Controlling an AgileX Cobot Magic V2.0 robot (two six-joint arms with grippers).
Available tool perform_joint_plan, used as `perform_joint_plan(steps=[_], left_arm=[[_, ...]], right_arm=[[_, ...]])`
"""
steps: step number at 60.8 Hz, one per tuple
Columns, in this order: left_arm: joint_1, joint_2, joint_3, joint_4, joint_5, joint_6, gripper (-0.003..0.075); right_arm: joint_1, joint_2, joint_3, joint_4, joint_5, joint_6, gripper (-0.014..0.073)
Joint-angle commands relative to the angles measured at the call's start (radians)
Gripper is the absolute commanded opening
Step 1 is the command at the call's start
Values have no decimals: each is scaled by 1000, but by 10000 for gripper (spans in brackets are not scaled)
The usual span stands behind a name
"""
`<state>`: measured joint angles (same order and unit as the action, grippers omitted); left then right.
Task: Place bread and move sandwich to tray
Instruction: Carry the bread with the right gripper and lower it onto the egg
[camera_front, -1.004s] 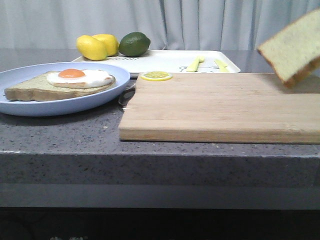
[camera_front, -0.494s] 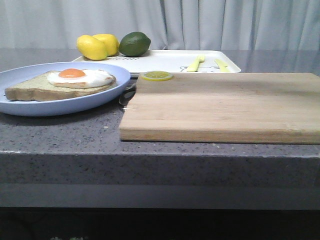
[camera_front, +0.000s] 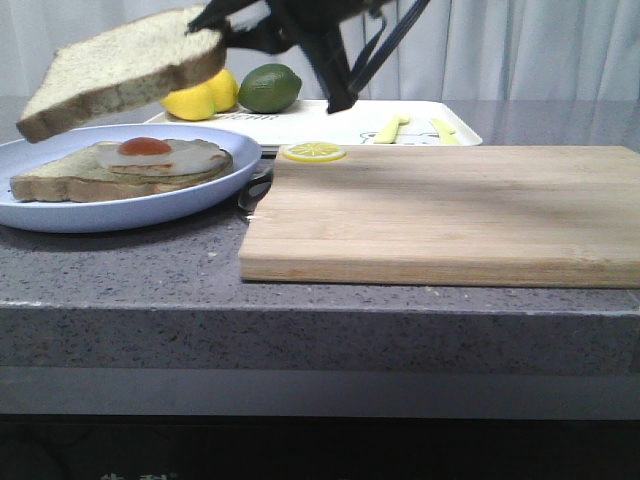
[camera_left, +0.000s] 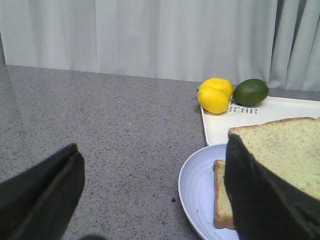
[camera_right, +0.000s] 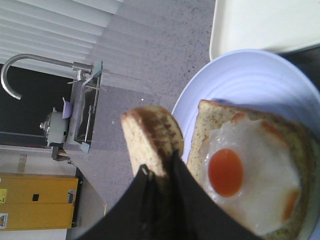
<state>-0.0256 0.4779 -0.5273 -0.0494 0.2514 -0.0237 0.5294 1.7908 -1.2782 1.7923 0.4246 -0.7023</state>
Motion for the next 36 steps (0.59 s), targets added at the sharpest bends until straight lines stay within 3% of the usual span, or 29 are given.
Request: perform_joint_plan(steps=[1,9,27,36], left_arm=[[3,9,-34,-7,-84,2,566],[3,9,-34,-7,-84,2,566],[3,9,-34,-7,-84,2,566],[3,9,-34,-7,-84,2,566]], right_arm=[[-1,-13,-51,137,51,-17,-52],[-1,27,-51,137,78,-17,-4],[-14,38,-50,100,122,-17,343],[-49,37,-50,36,208,-17,357]])
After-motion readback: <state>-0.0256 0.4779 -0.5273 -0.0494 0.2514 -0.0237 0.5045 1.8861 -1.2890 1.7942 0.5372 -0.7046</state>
